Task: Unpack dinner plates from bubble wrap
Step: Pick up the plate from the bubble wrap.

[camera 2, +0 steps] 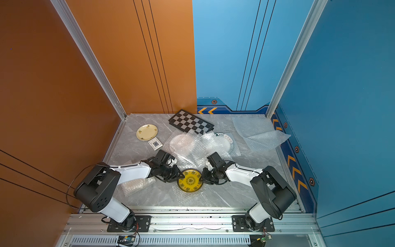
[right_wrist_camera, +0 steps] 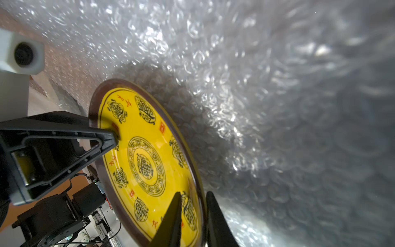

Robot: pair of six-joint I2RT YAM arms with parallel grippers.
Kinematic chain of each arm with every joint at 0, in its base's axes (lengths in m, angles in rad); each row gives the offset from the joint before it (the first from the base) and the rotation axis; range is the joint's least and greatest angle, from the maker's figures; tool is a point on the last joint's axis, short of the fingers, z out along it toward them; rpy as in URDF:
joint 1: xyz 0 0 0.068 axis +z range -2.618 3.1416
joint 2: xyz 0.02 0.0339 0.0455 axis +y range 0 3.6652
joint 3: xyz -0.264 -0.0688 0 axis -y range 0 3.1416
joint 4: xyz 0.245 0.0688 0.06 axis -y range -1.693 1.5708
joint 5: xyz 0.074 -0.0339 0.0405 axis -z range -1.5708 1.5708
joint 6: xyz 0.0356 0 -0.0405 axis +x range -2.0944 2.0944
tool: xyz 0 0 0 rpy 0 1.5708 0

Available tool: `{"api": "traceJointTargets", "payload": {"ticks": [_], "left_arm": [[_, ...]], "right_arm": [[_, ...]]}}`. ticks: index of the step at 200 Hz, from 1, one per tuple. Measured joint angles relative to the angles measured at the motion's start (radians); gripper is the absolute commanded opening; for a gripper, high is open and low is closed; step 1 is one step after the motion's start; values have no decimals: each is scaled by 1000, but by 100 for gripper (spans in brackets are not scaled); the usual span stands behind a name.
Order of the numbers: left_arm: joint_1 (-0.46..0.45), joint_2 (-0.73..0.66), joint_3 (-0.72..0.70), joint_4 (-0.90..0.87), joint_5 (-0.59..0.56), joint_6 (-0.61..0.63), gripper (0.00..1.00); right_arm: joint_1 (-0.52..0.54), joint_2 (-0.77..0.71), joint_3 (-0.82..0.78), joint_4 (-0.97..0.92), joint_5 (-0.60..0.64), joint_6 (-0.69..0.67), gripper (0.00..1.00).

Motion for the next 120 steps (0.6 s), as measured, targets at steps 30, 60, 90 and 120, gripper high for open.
{"api": "traceJointTargets", "payload": {"ticks": [30,60,90,120], "left_arm": [[1,-4,0,4,4,-6,15],[10,-35,2,22,11,-19,5],[15,-56,3,3,12,-15,0],[33,-92,5,-41,11,-2,0]], "right_arm": [[0,-13,-1,-3,6,7,23],[5,-16,-8,-21,16,16,26],[14,-35,-9,-16,18,23,34],[14,-65,-8,-2,19,26,39]]}}
